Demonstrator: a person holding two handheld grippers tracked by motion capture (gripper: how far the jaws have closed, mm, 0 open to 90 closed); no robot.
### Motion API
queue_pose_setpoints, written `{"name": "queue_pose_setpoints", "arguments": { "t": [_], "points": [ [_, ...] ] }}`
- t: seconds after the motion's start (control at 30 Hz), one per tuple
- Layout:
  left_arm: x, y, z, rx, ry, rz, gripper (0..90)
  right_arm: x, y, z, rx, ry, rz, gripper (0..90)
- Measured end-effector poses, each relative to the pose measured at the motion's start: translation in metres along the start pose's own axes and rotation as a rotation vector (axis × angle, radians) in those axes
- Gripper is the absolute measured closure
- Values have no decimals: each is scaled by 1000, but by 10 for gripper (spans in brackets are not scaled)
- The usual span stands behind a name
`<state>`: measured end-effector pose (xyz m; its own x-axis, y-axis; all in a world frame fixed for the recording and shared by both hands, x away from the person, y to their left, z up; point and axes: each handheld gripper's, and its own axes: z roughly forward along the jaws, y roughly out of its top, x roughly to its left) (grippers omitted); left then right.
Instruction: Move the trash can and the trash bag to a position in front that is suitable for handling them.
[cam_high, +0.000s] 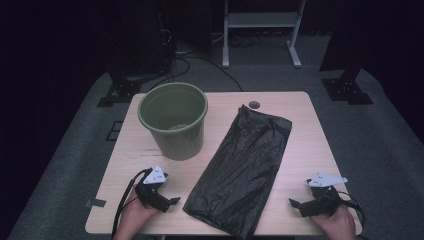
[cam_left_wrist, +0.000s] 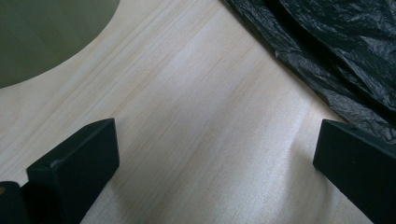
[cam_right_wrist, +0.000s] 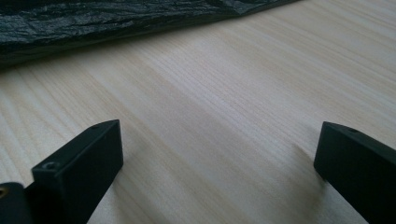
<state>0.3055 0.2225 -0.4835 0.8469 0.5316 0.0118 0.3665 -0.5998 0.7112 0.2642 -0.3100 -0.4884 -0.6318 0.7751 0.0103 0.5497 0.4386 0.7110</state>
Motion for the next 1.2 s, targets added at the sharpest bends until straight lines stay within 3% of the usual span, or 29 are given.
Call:
{"name": "queue_pose_setpoints", "arguments": {
  "t": [0.17,0.33,0.47,0.6,0.77,0.87,1.2],
  "points": [
    [1,0,0,1,7,-6,0,1,-1,-3,-5,-4,9,32],
    [1,0,0,-1,13,-13,0,5,-1,-9,-34,29,61,37],
    [1,0,0,-1,14,-14,0,10,2,-13,-29,1,55,39],
    [1,0,0,-1,17,-17,0,28,18,-19,-46,-30,17,40],
    [1,0,0,-2,18,-18,0,50,39,-6,-44,32,-34,41],
    [1,0,0,-1,19,-19,0,56,48,1,-50,72,-40,46],
    [1,0,0,-1,21,-20,0,63,61,32,3,123,-51,64]
  ]
}}
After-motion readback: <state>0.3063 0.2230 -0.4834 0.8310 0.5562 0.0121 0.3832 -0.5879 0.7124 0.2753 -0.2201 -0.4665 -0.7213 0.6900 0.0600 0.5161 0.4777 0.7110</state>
